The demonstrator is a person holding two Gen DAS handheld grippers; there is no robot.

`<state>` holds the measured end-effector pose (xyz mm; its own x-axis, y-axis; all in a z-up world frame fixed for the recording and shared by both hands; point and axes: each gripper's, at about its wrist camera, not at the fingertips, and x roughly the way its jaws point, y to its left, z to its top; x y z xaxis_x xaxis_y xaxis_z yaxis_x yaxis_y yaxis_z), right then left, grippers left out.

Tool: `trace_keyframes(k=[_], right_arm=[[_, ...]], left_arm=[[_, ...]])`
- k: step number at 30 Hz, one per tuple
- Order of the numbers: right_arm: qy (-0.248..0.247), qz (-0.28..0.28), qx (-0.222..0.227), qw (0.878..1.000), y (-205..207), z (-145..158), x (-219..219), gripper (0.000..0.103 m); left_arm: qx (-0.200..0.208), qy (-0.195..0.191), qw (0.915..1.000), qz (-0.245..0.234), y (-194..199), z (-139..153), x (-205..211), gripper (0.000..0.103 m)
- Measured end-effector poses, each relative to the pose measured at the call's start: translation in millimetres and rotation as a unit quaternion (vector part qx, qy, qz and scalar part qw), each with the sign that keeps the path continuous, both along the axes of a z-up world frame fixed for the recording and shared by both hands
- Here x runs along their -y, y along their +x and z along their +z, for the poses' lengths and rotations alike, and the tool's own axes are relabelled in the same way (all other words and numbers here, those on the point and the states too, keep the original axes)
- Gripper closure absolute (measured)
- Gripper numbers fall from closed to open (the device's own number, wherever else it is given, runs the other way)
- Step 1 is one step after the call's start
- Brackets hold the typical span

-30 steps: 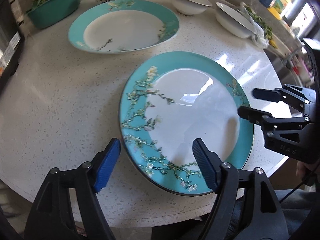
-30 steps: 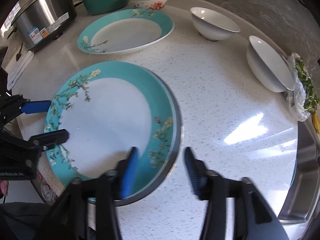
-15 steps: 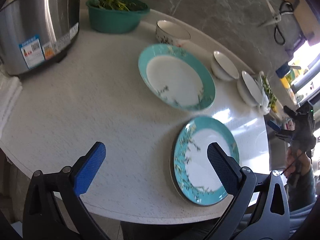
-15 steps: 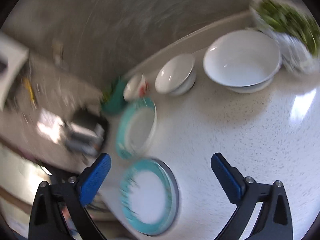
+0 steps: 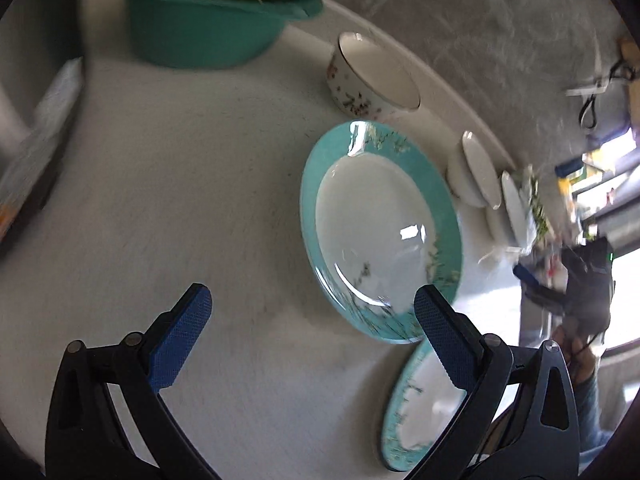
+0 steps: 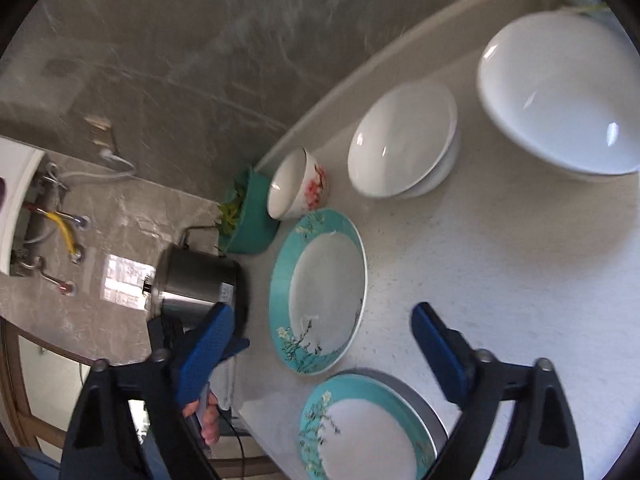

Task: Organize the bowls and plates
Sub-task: 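Move both tools to the large teal floral plate and close on its rim, then lift the large teal floral plate with both tools toward the plate stack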

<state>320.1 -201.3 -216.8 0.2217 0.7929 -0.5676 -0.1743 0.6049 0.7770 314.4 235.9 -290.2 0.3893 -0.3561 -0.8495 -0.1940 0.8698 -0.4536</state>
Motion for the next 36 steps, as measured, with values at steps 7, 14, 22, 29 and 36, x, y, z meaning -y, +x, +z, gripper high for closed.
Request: trace_keyframes(k=[7,14,22,29,36], right_arm=[[-0.031,-0.007,-0.037,0.999,20.3,-36.7,-31.5,0.024],[-0.062,0.019,-0.055,0.996,28.4,-53.8,-53.0,0.032],[-0.09,0.046,-0.066,0.993,32.7,-66.9,-66.2,0.065],[-0.1,0.043,-0.081,0.991,34.1,-72.6,-65.9,0.089],[-0.108,0.045,-0.079,0.99,34.8,-71.0,-69.1,0.092]], left_arm=[[-0.011,0.036,0.9969,-0.07,43.6,-21.3,4.1,0.007],[-0.025,0.042,0.9945,-0.092,69.9,-34.4,13.0,0.03],[-0.028,0.06,0.9915,-0.112,85.9,-36.7,37.1,0.053],[-0.024,0.052,0.9932,-0.101,85.1,-42.9,33.2,0.088],[-0.02,0.055,0.9934,-0.099,83.3,-43.3,30.2,0.089]])
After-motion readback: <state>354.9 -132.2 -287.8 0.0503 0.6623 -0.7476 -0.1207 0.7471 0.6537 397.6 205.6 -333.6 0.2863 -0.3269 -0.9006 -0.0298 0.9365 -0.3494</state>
